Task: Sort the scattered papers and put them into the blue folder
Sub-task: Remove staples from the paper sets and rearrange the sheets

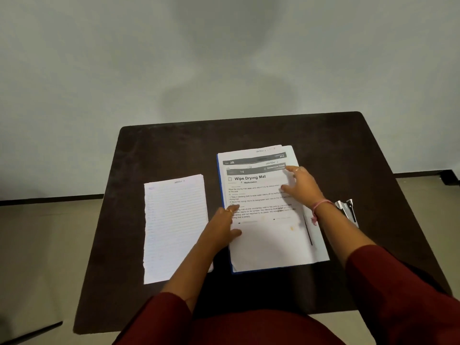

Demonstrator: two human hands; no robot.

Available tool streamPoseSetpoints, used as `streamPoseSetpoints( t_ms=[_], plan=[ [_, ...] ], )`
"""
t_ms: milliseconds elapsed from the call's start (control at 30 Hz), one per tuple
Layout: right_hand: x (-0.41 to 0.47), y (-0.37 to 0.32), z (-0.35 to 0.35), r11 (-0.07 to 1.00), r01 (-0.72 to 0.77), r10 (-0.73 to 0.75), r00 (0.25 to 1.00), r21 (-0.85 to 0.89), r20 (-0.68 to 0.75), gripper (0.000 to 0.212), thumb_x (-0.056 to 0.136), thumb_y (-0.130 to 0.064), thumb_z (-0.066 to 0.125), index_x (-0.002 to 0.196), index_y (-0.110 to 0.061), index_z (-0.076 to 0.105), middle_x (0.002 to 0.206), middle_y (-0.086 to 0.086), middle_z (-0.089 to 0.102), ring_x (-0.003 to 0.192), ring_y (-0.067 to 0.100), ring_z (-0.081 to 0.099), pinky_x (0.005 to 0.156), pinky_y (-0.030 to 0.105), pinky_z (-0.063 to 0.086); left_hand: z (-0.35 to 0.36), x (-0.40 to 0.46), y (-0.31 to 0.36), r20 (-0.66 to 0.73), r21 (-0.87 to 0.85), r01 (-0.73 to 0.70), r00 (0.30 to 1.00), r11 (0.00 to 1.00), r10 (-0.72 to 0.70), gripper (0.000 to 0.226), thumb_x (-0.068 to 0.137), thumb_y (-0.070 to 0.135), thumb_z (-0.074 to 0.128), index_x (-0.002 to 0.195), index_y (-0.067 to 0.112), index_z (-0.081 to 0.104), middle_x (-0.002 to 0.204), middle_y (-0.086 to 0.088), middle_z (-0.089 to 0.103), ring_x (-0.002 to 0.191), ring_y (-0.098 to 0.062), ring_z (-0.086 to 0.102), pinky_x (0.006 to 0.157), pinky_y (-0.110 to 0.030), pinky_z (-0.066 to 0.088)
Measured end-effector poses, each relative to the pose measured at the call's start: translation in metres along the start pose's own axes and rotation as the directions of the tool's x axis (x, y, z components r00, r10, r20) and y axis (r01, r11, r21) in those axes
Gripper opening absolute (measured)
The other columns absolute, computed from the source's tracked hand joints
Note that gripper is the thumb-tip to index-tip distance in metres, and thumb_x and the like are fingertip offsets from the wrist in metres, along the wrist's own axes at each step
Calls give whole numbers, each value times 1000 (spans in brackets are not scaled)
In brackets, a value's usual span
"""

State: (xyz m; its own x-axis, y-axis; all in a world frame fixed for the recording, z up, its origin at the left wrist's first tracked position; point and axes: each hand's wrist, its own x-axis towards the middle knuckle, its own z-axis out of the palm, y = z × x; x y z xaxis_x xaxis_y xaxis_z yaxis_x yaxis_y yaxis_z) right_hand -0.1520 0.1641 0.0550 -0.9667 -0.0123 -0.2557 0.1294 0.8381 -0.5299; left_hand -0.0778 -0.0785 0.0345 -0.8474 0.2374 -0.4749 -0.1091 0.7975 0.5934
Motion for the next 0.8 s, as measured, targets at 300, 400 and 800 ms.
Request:
streamPoseSetpoints(
  t_ms=[300,400,800],
  plan=[
    [74,9,-12,936,111,-54,983,-333,178,72,76,-46,72,138,-24,43,136,2,47,126,28,37,100,46,36,10,31,8,143,156,131,978,979,-153,102,75,27,79,152,24,13,145,-12,39,129,-30,45,106,-39,39],
    [90,12,-16,902,134,-42,974,-411,224,74,72,-60,69,135,-26,47,130,4,49,122,26,39,96,43,35,12,33,8,136,134,147,977,980,-165,100,74,24,80,151,25,16,145,-11,40,128,-29,46,105,-38,39],
    [111,13,-29,992,122,-104,899,-13,425,31,90,-27,62,115,-8,62,118,7,61,105,22,57,88,30,46,13,36,3,158,32,122,979,992,-126,101,73,18,81,150,21,15,147,-10,40,129,-27,46,105,-35,37]
  ],
)
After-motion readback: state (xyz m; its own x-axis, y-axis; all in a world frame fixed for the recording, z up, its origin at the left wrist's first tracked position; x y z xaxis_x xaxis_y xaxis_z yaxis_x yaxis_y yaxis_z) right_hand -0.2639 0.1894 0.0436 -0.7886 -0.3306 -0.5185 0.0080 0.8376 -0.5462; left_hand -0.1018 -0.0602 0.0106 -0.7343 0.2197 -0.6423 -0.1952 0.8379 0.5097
